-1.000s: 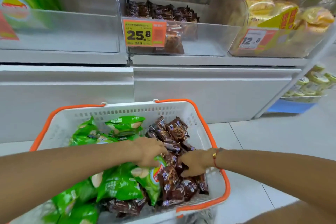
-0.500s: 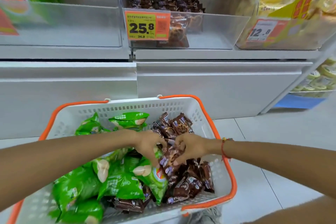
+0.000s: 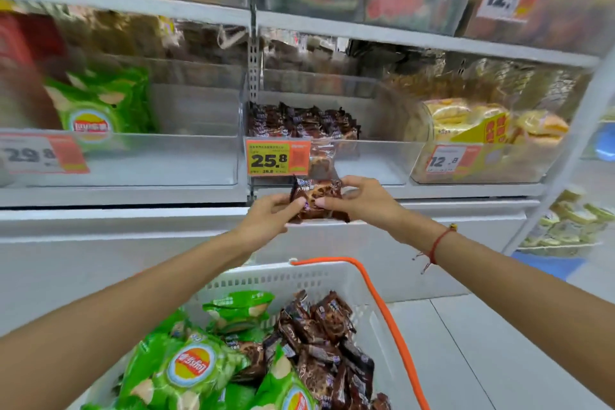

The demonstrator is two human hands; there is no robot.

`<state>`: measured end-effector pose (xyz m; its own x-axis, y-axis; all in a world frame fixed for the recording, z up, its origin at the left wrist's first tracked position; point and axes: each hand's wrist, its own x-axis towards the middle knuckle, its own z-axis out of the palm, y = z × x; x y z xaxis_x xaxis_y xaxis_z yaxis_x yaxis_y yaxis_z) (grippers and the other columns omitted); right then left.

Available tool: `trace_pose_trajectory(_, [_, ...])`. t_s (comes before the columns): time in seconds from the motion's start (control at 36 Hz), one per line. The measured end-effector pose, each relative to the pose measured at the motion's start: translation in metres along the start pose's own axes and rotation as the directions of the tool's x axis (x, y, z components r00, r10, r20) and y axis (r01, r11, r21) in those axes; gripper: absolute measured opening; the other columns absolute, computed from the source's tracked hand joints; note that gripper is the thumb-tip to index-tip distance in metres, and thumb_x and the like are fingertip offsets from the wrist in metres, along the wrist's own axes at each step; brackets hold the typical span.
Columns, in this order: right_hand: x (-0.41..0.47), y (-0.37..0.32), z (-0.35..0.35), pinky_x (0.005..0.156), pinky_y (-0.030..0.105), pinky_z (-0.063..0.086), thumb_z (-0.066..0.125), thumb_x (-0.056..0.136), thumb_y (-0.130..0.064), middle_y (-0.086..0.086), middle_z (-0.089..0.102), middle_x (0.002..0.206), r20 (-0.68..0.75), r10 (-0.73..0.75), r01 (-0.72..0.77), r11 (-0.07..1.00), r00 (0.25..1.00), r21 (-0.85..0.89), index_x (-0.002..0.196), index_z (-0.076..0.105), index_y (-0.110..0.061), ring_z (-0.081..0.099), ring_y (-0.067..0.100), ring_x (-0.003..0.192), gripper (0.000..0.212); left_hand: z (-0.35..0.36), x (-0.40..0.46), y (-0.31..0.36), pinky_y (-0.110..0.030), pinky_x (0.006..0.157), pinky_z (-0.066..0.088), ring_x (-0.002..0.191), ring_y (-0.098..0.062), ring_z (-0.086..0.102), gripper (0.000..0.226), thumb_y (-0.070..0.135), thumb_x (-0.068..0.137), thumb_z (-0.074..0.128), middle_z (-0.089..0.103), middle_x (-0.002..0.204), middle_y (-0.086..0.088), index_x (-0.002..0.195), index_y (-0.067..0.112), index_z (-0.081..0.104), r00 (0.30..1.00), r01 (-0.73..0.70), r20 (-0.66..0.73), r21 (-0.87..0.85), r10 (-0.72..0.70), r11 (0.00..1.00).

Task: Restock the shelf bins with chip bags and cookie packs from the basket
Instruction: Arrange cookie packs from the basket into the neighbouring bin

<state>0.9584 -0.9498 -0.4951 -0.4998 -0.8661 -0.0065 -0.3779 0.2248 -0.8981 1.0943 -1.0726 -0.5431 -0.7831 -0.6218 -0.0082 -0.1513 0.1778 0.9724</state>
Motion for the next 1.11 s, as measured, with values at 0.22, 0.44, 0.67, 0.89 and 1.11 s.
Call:
trace_pose_trajectory(0.22, [0.026, -0.039, -0.016, 0.062, 0.010, 0.047, 0.061, 0.093, -0.032, -0.005, 0.068, 0.081, -0.031, -0.105, 0.105, 0.994, 0.994, -0.001, 0.092, 0.073, -0.020, 0.060, 0.000, 0.066, 0.017, -0.028, 0.012, 0.040, -0.004, 0.061, 0.043, 0.076, 0.009, 0.061, 0.016, 0.022, 0.095, 0.056, 0.067, 0.092, 0.007, 0.106, 0.013, 0.064, 0.980, -0.175, -0.084, 0.062, 0.180, 0.983])
trace_pose_trajectory(0.44, [0.046, -0.054, -0.017, 0.066, 0.012, 0.050, 0.061, 0.093, -0.029, -0.010, 0.070, 0.084, -0.016, -0.165, 0.166, 0.985, 0.986, 0.046, 0.098, 0.070, -0.023, 0.063, -0.001, 0.076, 0.012, -0.041, 0.026, 0.059, -0.036, 0.090, 0.049, 0.101, -0.007, 0.063, 0.041, 0.065, 0.089, 0.043, 0.069, 0.105, 0.016, 0.112, 0.036, 0.060, 0.934, -0.149, -0.256, 0.360, 0.251, 0.921])
trace_pose_trajectory(0.67, [0.072, -0.065, -0.025, 0.071, 0.021, 0.054, 0.077, 0.079, -0.017, -0.005, 0.072, 0.096, -0.067, -0.313, 0.314, 0.949, 0.948, 0.008, 0.099, 0.070, -0.029, 0.066, 0.009, 0.084, 0.024, -0.052, 0.038, 0.077, -0.023, 0.075, 0.036, 0.106, 0.000, 0.045, 0.027, 0.047, 0.095, 0.048, 0.058, 0.111, 0.022, 0.116, 0.035, 0.061, 0.818, -0.206, -0.360, 0.545, 0.448, 0.813])
trace_pose_trajectory(0.89, [0.115, -0.057, -0.078, 0.085, 0.037, 0.054, 0.075, 0.081, -0.019, -0.001, 0.068, 0.105, -0.282, -0.311, 0.224, 0.927, 0.908, -0.302, 0.105, 0.065, -0.023, 0.066, 0.023, 0.091, 0.026, -0.067, 0.050, 0.066, -0.020, 0.087, 0.032, 0.127, -0.009, 0.039, 0.042, 0.032, 0.096, 0.052, 0.042, 0.141, 0.011, 0.137, 0.029, 0.044, 0.728, -0.145, -0.477, 0.595, 0.492, 0.791])
trace_pose_trajectory(1.11, [0.158, -0.033, -0.127, 0.076, 0.030, 0.047, 0.074, 0.082, -0.025, 0.002, 0.066, 0.111, -0.112, -0.151, -0.003, 0.586, 0.982, -0.811, 0.107, 0.065, -0.022, 0.058, 0.017, 0.087, 0.026, -0.070, 0.073, 0.055, -0.036, 0.095, 0.043, 0.134, -0.015, 0.036, 0.065, 0.045, 0.093, 0.049, 0.030, 0.152, 0.008, 0.149, 0.022, 0.025, 0.773, -0.115, -0.426, 0.635, 0.471, 0.764])
